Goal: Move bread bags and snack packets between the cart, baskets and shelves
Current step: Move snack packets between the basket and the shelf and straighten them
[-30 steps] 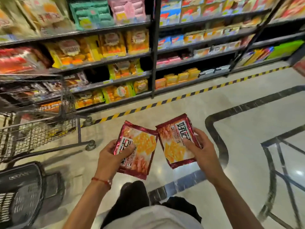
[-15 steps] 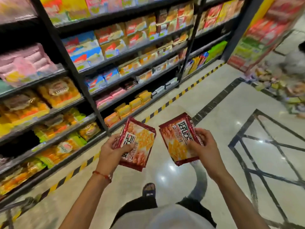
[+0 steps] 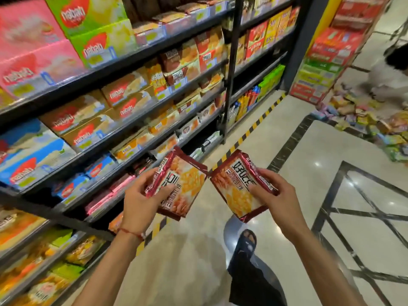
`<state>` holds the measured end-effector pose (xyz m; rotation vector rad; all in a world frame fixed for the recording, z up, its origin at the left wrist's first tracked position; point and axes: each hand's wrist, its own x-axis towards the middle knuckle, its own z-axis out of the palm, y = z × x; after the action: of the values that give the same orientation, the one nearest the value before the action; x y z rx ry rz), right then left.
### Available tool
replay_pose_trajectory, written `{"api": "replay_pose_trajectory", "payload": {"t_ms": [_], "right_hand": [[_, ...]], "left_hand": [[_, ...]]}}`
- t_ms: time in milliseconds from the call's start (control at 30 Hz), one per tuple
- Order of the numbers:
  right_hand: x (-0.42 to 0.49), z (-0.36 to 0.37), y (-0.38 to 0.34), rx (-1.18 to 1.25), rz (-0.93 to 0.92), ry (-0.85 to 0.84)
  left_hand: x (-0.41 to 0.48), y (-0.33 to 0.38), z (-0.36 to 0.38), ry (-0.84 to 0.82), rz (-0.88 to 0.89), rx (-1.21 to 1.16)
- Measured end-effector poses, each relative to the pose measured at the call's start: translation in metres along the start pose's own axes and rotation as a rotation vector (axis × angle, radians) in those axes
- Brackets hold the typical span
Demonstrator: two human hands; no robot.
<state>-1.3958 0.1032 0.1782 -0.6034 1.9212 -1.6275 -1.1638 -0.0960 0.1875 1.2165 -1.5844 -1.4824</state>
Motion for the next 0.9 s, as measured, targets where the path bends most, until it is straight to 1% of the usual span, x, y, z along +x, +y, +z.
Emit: {"api": "replay_pose_trajectory", "payload": {"t_ms": [167,400,600,733,900], "right_hand": [[0.144,-0.034,-0.027,0.032,-0.030,-0.039],[0.314,-0.059,-0.076,-0.060,-0.158,-0.101],[0.438,-0.051,-0.115,0.084,-0.207,-0.103],[0.517,-0.037,-0.143,0.136,-0.241,-0.126],[0.599,-0.020,-0.179,0.178,-0.295,-0.199]], "left_hand": [[0.091,0.046,0.080,0.079,0.055,0.056],[0.196,0.100,0.153,0.152,0.076,0.021],[0.299,0.137,0.199,0.221,0.128,-0.014],[0.369,0.165,0.221,0.243,0.213,-0.065],[0.440,0.196,0.238,0.317,0.256,-0.154]]}}
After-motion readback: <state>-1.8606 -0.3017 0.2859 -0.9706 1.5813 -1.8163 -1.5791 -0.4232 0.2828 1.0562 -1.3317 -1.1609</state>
